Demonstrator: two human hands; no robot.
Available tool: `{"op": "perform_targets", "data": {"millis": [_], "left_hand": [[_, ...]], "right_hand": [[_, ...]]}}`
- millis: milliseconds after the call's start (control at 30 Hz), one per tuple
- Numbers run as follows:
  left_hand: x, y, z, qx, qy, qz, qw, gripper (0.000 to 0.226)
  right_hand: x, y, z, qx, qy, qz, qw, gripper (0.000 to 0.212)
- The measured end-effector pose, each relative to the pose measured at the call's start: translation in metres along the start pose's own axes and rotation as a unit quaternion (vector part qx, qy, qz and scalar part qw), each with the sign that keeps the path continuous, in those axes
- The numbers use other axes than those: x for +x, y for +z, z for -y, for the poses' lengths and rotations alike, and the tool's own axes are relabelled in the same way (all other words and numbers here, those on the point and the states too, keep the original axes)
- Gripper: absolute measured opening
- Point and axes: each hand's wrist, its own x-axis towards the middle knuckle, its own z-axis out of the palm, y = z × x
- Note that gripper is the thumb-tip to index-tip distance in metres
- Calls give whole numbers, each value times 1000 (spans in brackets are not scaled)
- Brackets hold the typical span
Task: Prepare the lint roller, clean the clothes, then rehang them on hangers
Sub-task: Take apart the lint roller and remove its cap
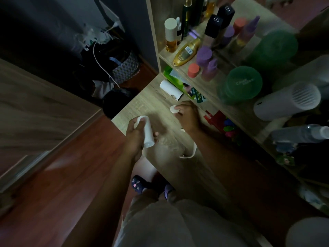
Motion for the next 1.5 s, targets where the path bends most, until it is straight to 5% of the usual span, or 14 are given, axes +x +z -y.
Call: {"op": "perform_targets", "data": {"millis": [167, 467, 633, 1500], "left_hand": [[0, -11, -10, -5, 9, -9, 1000, 37], [-7, -5, -19, -85, 31, -49, 995, 45], [-11, 2, -17, -94, 53, -53, 993, 48], [-20, 15, -15, -78, 62, -51, 994, 37]], "right_hand": [[-11, -2, 6, 13, -8, -12, 1000, 26], [-101, -14, 51, 292, 55, 43, 954, 27], [-126, -8, 75, 356, 54, 27, 933, 62], [-130, -21, 88, 306, 42, -12, 951, 48]]}}
